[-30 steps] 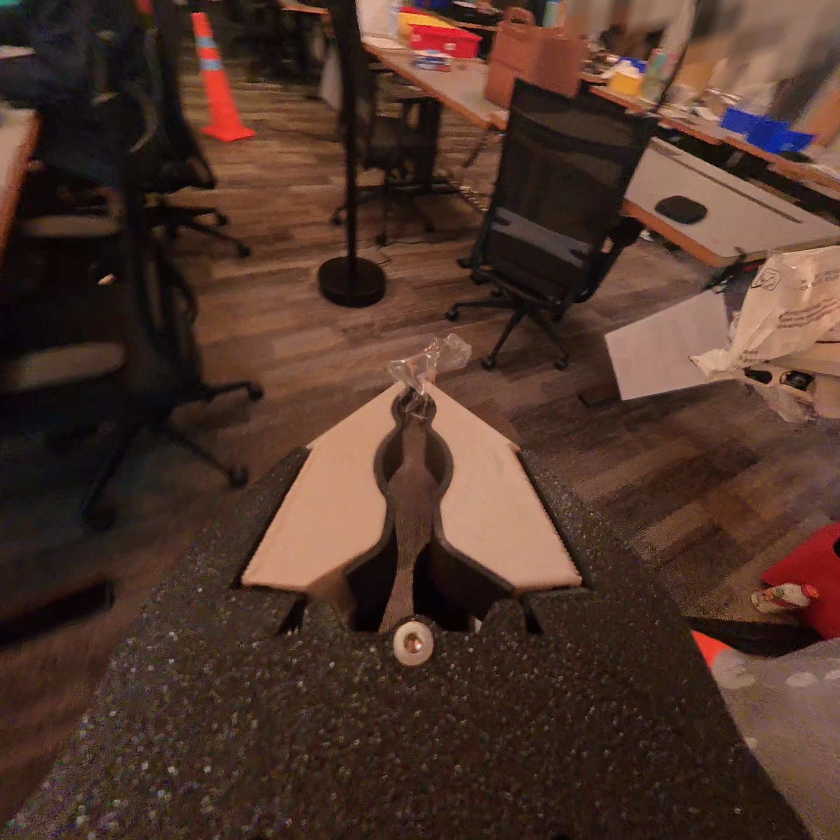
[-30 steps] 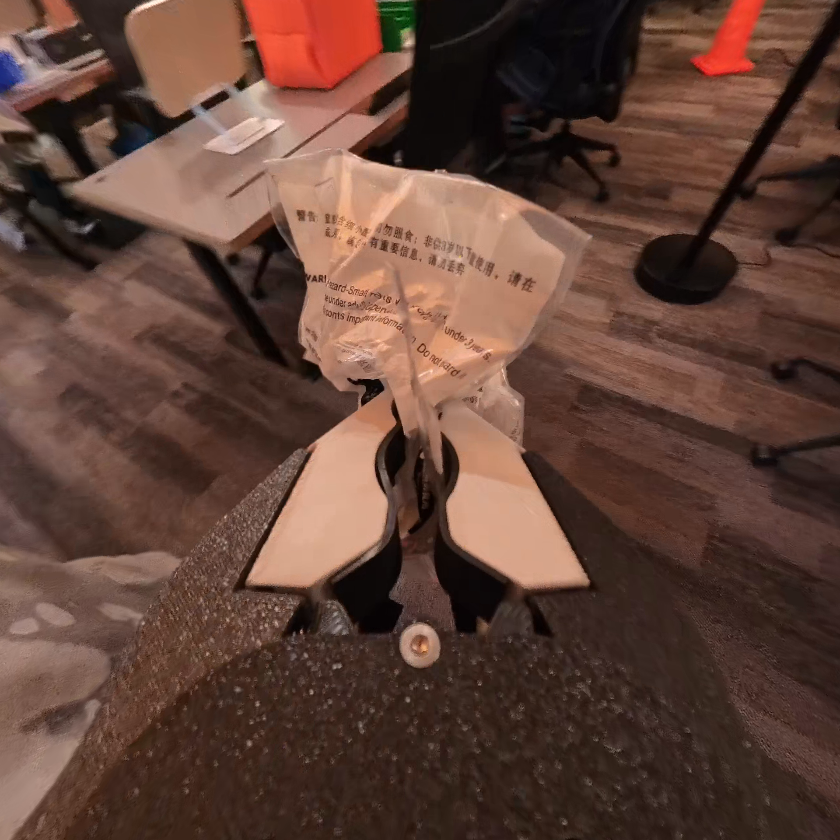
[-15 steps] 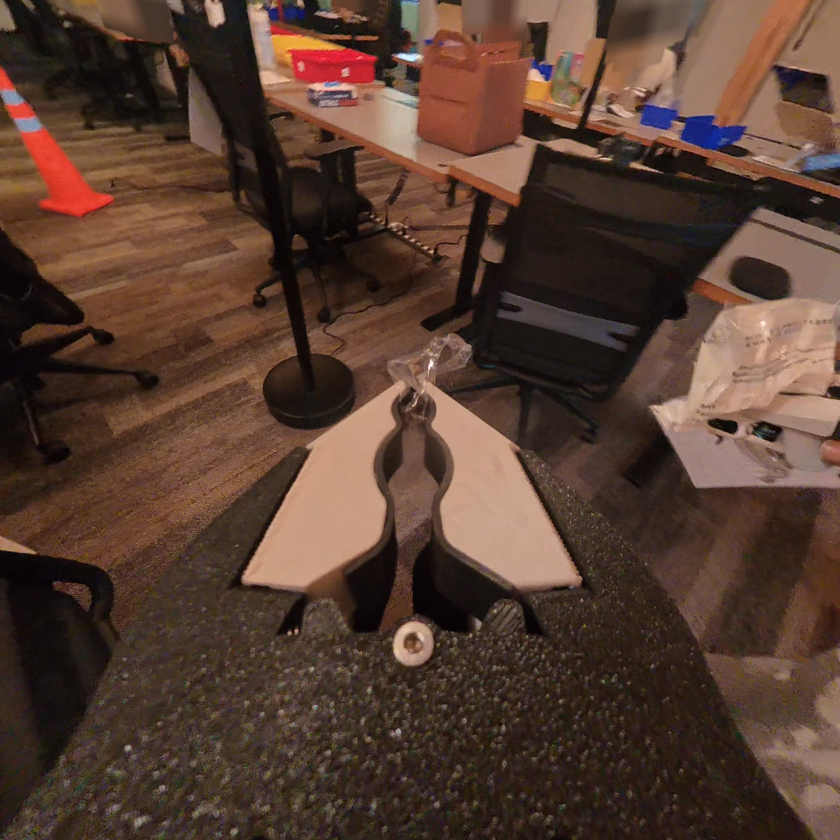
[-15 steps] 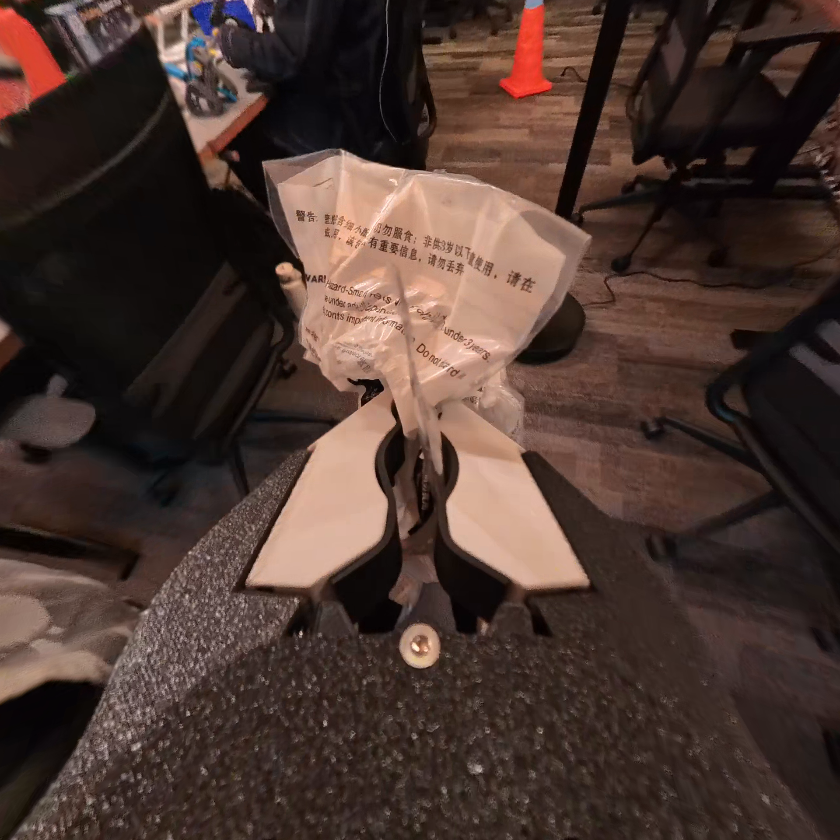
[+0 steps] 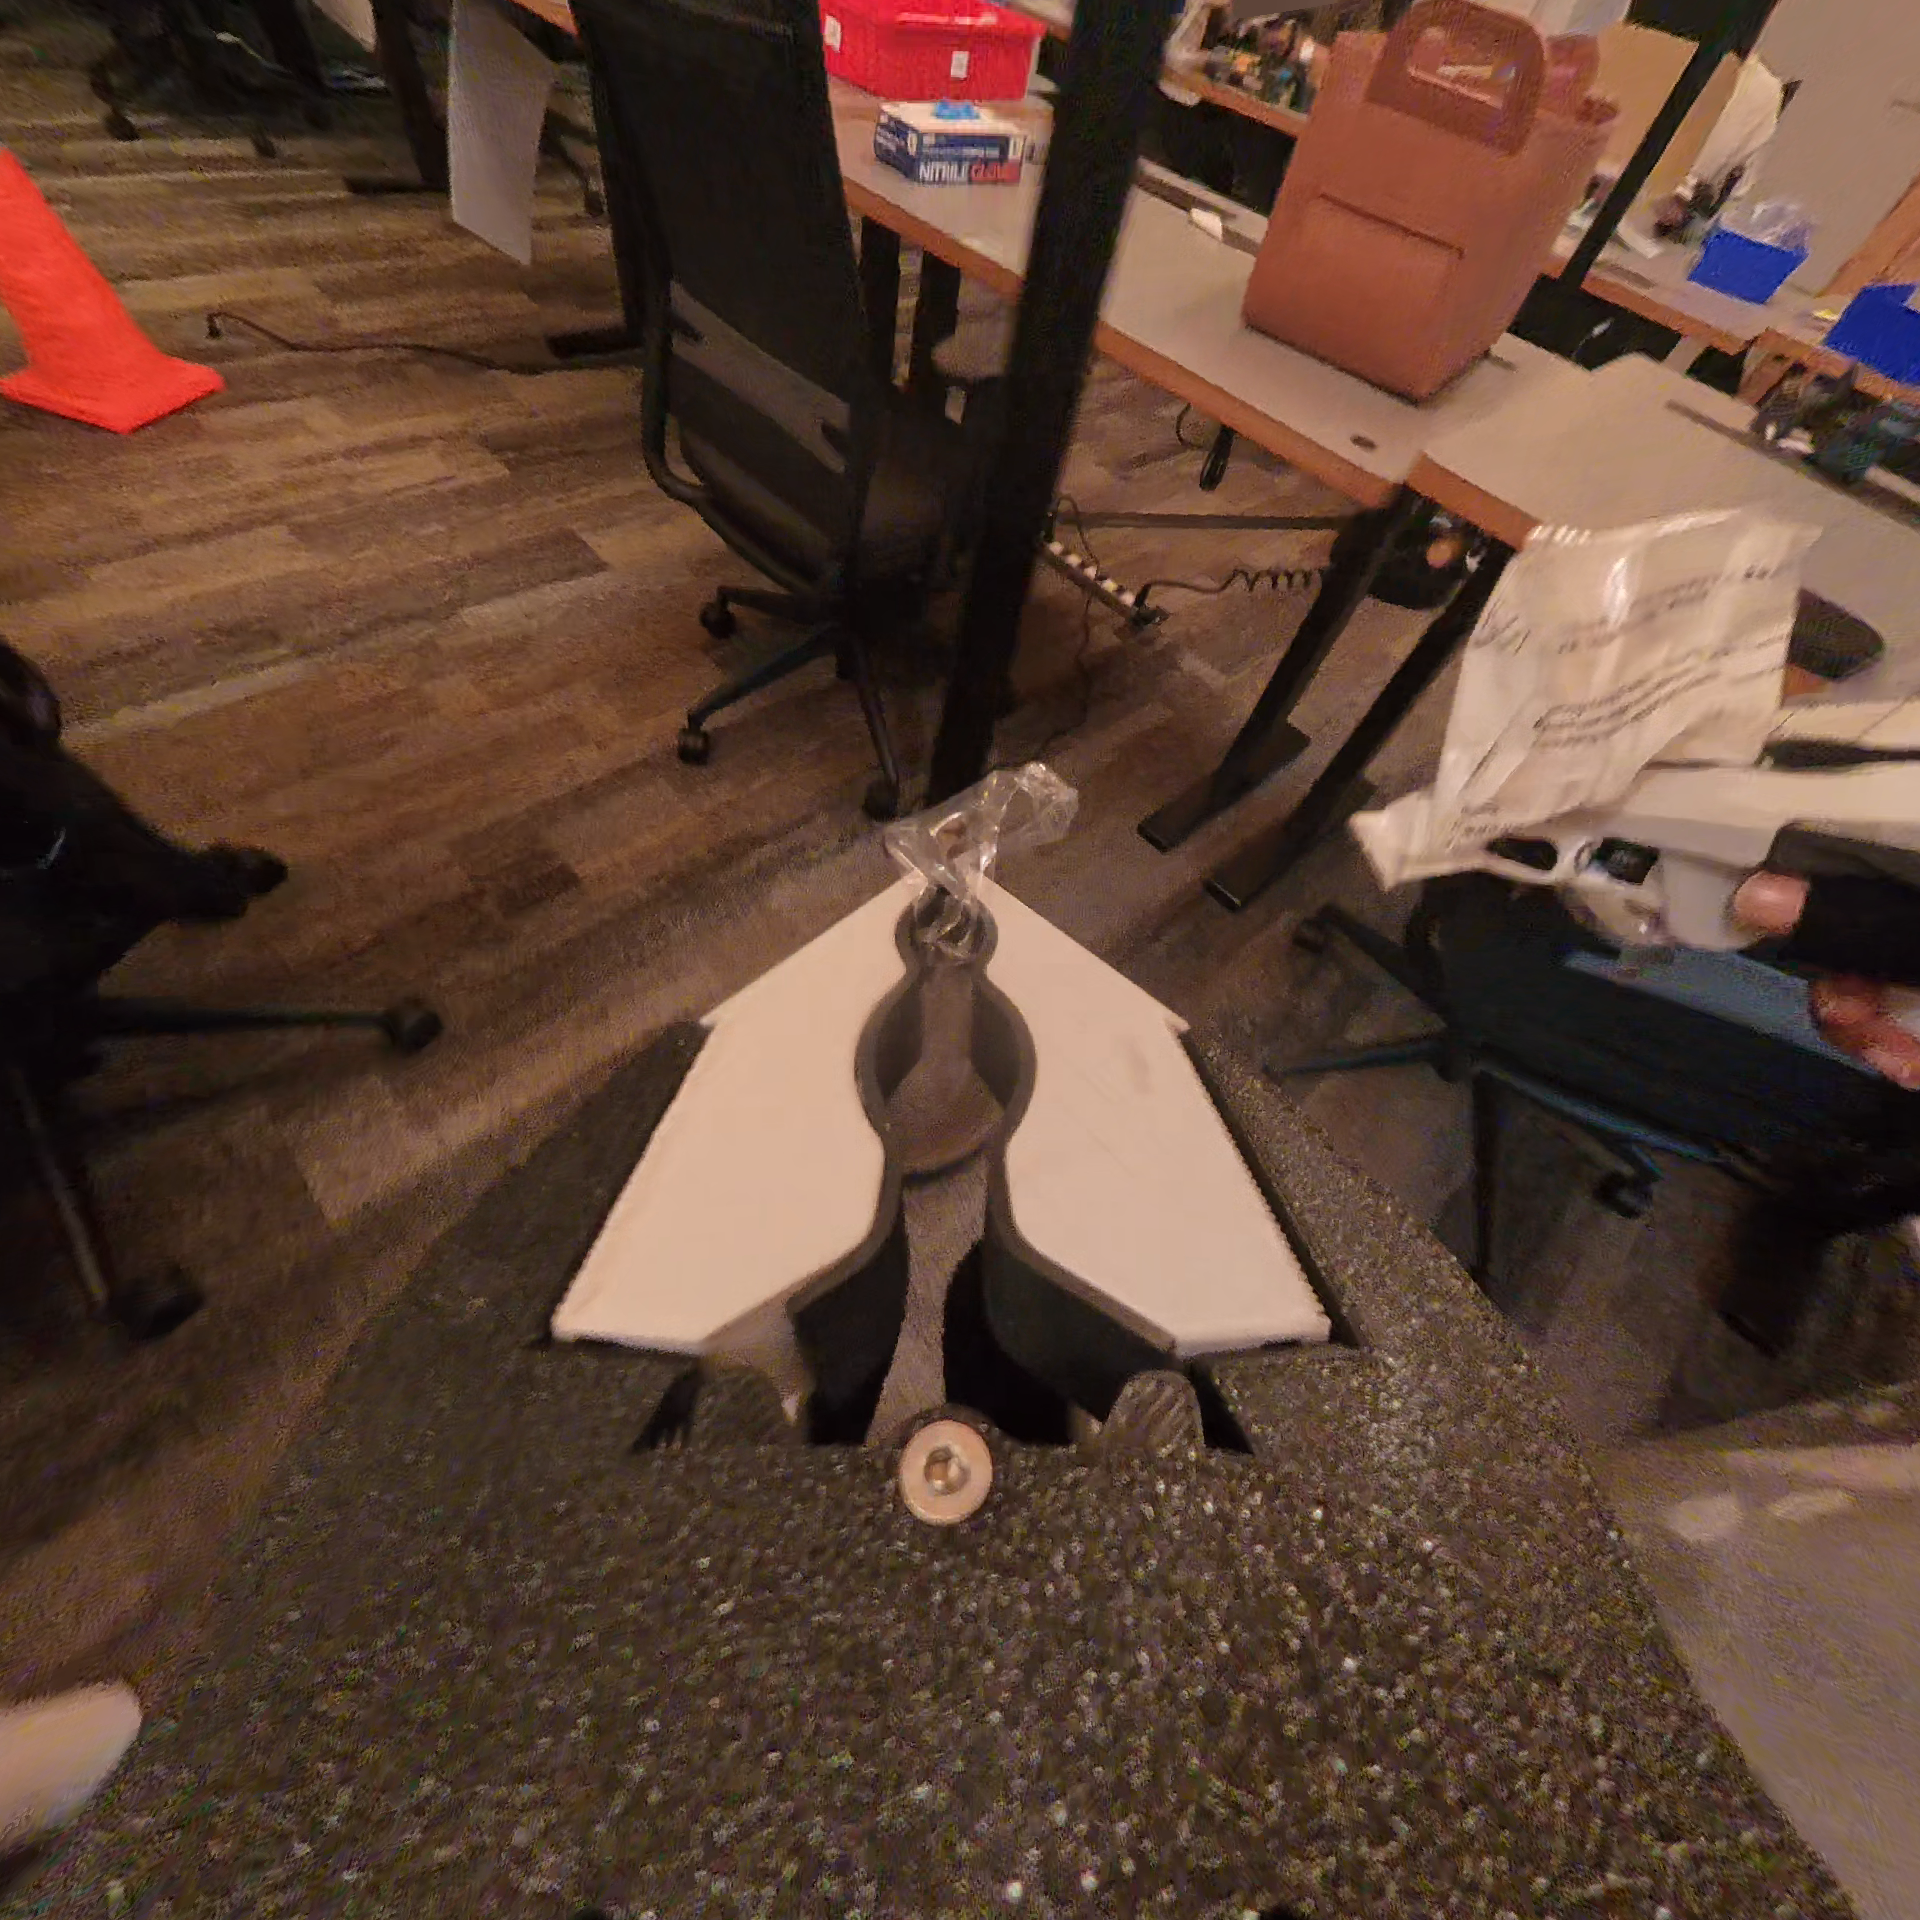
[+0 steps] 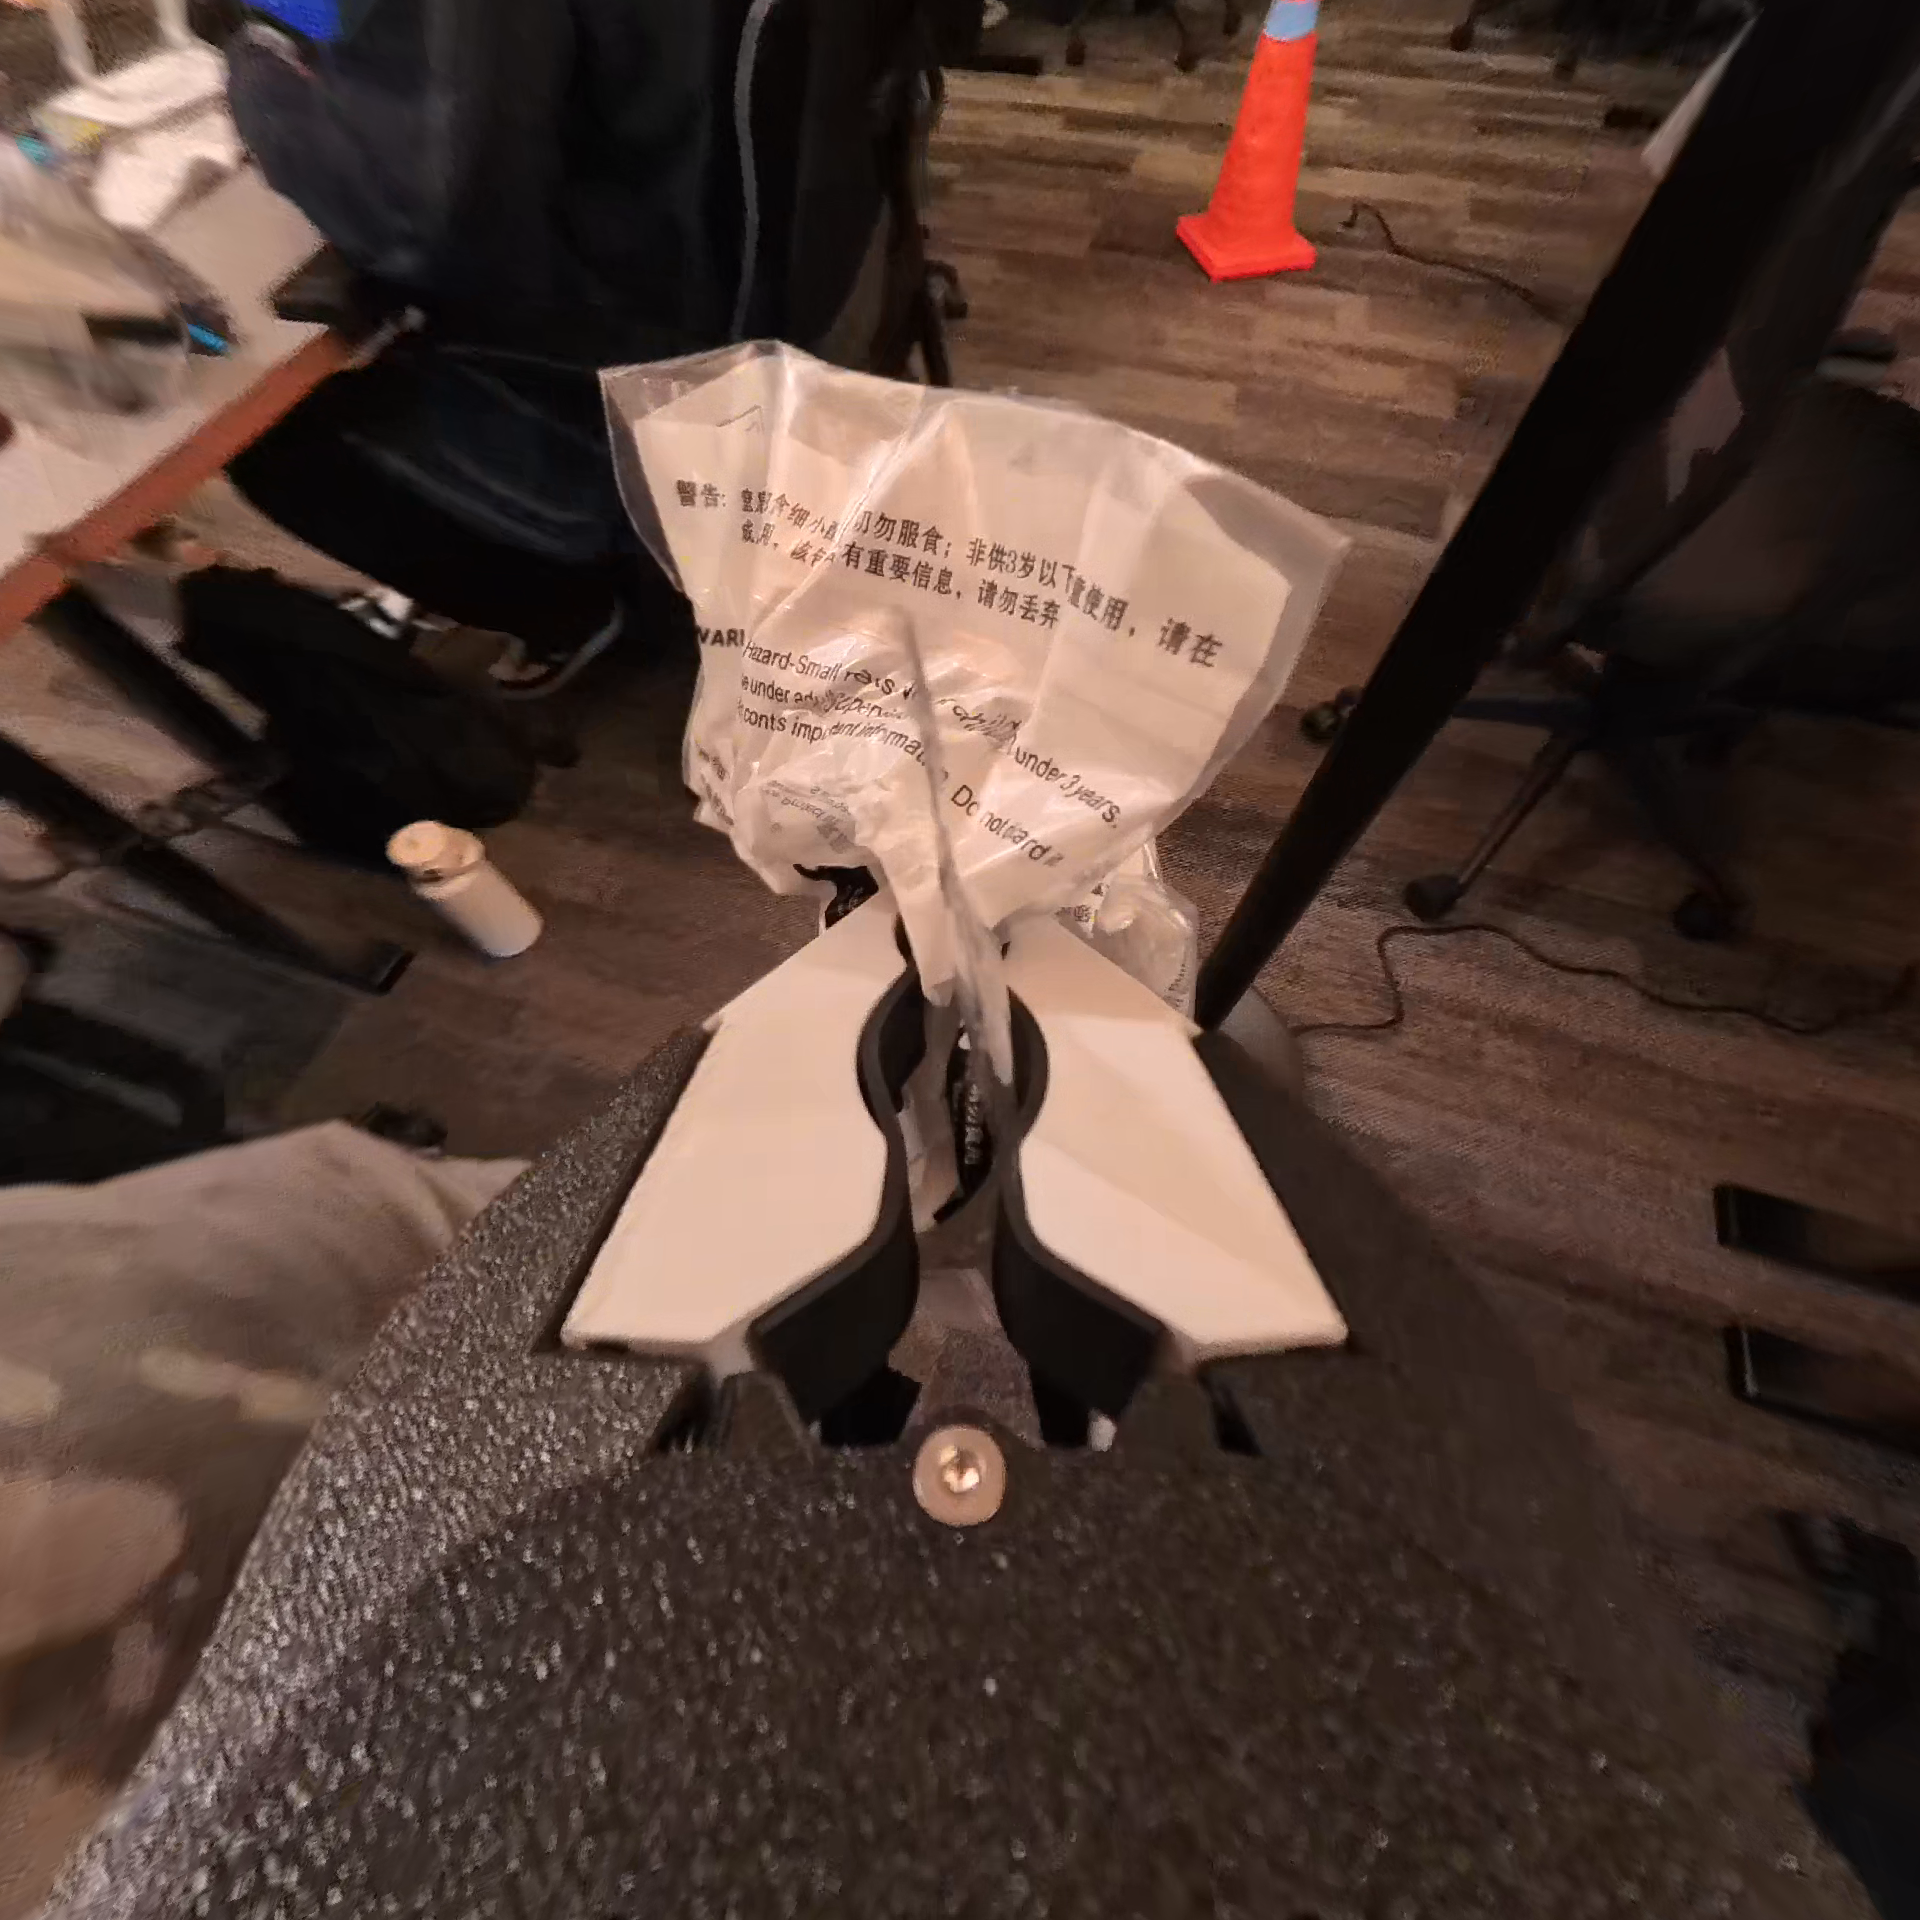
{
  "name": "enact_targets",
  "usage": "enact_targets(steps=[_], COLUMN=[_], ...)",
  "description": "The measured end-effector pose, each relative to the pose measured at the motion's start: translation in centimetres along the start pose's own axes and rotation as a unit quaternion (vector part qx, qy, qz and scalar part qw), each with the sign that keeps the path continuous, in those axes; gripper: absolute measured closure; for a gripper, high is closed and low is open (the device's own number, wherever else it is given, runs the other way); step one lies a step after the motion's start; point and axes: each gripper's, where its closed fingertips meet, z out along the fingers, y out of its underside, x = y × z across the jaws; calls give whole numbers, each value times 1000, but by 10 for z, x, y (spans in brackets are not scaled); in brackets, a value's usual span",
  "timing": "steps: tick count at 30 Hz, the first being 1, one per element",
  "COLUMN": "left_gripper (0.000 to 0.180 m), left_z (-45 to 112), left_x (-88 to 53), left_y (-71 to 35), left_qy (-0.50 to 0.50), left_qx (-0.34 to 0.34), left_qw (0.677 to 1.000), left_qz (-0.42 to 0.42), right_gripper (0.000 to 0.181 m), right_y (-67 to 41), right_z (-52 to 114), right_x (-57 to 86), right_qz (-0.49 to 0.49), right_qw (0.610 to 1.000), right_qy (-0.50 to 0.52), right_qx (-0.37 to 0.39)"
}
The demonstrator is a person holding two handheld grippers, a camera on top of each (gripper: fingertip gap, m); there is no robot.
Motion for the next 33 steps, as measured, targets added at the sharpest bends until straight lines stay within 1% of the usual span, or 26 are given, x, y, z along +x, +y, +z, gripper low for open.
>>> enact_targets(steps=[3, 5, 7, 10, 12, 15, 18, 20, 23, 26, 30, 33], left_gripper=[180, 180, 180, 180, 180, 180, 180, 180, 180, 180, 180, 180], left_z=[98, 162, 224, 322, 391, 491, 579, 631, 690, 744, 843, 930], left_x=[-85, -132, -171, -229, -271, -349, -441, -511, -614, -718, -858, -962], left_y=[-81, -142, -209, -283, -315, -349, -370, -394, -456, -506, -519, -534], left_qy=[40, 68, 92, 108, 109, 89, 67, 43, -9, -65, -122, -142], left_qx=[4, -4, 5, 21, 30, 44, 32, 13, 20, 31, 21, 22], left_qw=[999, 996, 993, 989, 988, 992, 997, 999, 1000, 997, 992, 987], left_qz=[27, 53, 75, 102, 104, 78, 18, -11, 1, -15, -37, -66], right_gripper=[181, 180, 180, 180, 180, 180, 180, 180, 180, 180, 180, 180], right_y=[-77, -135, -188, -243, -268, -304, -363, -419, -505, -583, -653, -698], right_z=[105, 159, 212, 298, 367, 485, 601, 677, 784, 889, 1050, 1175], right_x=[28, 46, 69, 114, 155, 231, 306, 348, 394, 428, 475, 511], right_qz=[28, 16, 20, 42, 49, 62, 55, 40, -21, -70, -127, -150], right_qw=[1000, 1000, 1000, 999, 999, 998, 998, 999, 999, 992, 983, 980], right_qy=[-3, -8, -9, -5, 7, 26, 21, -2, -50, -100, -135, -133], right_qx=[-5, -5, -5, -1, 2, 13, 24, 23, 3, -7, -14, -14])
